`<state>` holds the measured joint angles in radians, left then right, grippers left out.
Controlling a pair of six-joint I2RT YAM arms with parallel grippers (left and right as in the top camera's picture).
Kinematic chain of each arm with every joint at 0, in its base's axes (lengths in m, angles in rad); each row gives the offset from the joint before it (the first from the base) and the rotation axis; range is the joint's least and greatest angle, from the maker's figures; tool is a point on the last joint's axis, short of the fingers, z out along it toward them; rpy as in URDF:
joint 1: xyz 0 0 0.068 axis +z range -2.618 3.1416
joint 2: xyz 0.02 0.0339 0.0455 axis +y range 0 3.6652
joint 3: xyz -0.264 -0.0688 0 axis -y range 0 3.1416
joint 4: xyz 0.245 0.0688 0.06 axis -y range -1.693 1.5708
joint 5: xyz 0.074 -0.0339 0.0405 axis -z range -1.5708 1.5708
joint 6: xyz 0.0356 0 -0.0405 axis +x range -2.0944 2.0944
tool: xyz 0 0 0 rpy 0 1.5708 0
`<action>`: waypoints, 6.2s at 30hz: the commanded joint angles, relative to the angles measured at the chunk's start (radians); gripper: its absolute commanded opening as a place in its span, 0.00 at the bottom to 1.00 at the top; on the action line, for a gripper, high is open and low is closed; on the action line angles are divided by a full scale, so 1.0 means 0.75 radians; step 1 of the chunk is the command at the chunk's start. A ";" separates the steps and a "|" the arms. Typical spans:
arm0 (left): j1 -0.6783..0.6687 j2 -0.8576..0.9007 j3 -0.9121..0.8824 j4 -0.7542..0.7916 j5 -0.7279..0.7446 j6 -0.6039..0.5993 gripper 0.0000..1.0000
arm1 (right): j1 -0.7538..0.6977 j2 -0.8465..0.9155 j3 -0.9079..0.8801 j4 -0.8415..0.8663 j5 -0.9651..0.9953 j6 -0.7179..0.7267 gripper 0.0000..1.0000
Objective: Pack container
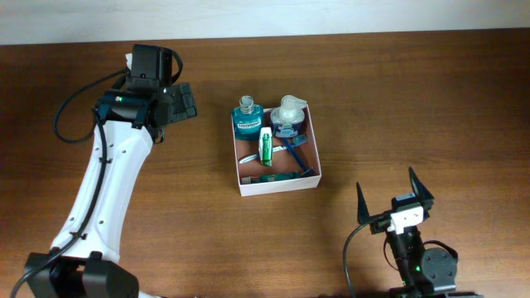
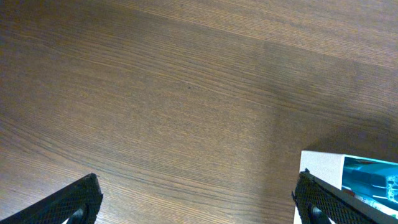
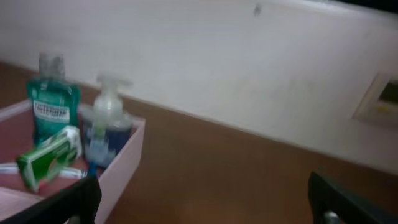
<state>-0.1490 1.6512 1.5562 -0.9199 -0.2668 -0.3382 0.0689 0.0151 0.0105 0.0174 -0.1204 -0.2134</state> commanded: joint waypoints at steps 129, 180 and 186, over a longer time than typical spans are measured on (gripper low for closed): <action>0.043 -2.184 -2.028 1.157 0.091 0.004 1.00 | -0.005 -0.012 -0.007 -0.113 0.002 0.013 0.98; 0.159 -2.192 -2.063 1.135 0.197 0.373 0.99 | -0.005 -0.012 -0.007 -0.113 0.002 0.013 0.98; 0.159 -2.192 -2.063 1.135 0.196 0.373 0.99 | -0.005 -0.012 -0.007 -0.113 0.002 0.013 0.98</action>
<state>-0.0360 0.0212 0.0174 -0.0692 -0.1303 -0.0711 0.0689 0.0147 0.0101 -0.0605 -0.1204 -0.2123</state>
